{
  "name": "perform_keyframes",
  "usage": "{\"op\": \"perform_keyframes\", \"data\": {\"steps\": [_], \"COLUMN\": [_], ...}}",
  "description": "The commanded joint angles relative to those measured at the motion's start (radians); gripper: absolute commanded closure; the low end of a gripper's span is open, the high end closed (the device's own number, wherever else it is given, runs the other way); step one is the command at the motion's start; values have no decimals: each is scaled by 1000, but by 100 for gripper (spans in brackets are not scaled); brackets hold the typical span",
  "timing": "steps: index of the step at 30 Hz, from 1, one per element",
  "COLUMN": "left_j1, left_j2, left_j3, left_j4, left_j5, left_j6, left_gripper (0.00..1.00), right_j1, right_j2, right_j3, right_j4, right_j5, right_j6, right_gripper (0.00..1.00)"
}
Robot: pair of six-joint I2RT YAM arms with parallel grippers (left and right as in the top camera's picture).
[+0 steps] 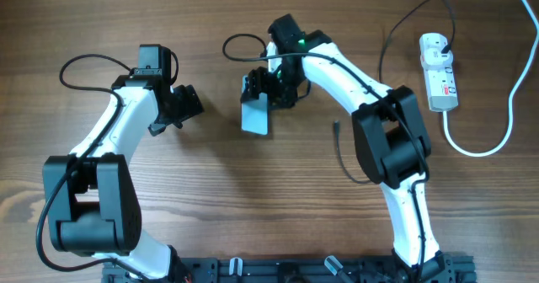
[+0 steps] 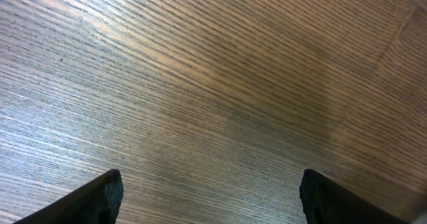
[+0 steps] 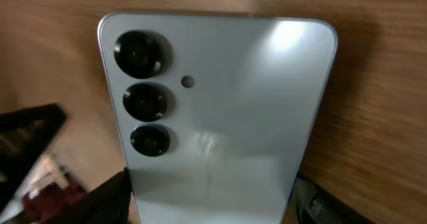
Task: Plug charger to phone and switch on socket
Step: 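Lift the phone with the right gripper and pass it to the left gripper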
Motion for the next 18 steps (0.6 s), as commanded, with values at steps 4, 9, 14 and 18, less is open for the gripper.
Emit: {"op": "perform_keyframes", "data": {"steps": [4, 9, 14, 18], "left_j1": [5, 5, 7, 32], "left_j2": [-13, -13, -70, -217], "left_j3": [-3, -3, -2, -1], "left_j4": [3, 30, 50, 76], "left_j5": [9, 144, 485, 652], "left_j6": [-2, 96, 283, 298], "left_gripper": [15, 14, 16, 16], "right_j1": [-85, -145, -157, -157], "right_j2": [-25, -25, -25, -25], "right_j3": [-1, -1, -1, -1], "right_j4": [80, 181, 200, 217], "right_j5": [-341, -565, -565, -575], "right_j6": [-65, -49, -13, -6], "right_gripper": [48, 48, 48, 48]}}
